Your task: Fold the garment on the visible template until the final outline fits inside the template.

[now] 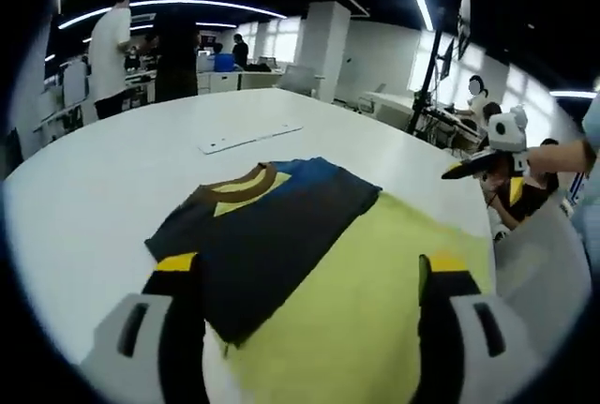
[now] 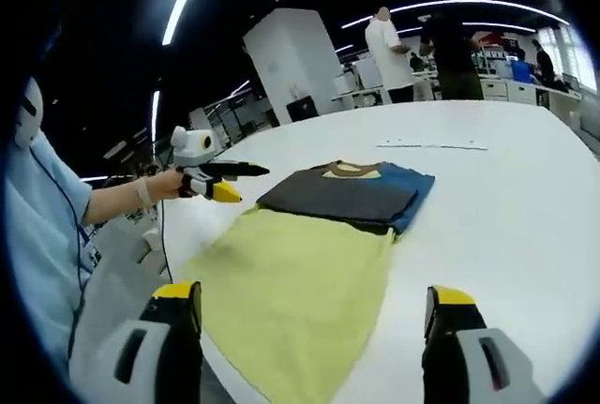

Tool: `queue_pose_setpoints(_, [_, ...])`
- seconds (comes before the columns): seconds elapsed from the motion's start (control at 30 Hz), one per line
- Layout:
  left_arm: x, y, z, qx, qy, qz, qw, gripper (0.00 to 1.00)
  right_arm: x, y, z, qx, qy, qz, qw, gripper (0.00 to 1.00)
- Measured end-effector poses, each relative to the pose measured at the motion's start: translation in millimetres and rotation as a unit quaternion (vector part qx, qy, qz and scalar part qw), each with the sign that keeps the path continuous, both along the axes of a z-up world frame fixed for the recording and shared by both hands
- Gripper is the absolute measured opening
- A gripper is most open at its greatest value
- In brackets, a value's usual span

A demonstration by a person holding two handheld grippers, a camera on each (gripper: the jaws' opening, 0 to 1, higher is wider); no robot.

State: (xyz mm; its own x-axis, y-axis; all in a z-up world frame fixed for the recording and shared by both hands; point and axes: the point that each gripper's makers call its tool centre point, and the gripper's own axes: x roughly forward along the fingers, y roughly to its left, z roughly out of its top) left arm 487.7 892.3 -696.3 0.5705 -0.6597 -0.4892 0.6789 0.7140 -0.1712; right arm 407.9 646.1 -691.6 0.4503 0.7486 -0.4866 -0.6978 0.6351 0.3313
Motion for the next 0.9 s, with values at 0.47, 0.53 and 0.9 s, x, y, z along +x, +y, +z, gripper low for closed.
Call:
queue_pose_setpoints(0.47, [-47.0,46,-3.3,-0.008,0.004,0.046,0.9989,0.87,-5,-4,-0.5,-0.043,-0.020,0.022,0.9987,1.00])
queue_pose_setpoints(0.53, [-52.7,53,-6.1,-0.008,0.006,0.052,0.9986,0.86,-6,-6,-1.6,-0.050,-0.023,0.023,0.9982,1.00])
queue_pose_setpoints(0.9, [-81.6,70,-14.2,-0.023,0.034,0.061,0.9973,0.80,-16,-14,-7.2,-0.066,-0.017,0.024,0.9974,1.00])
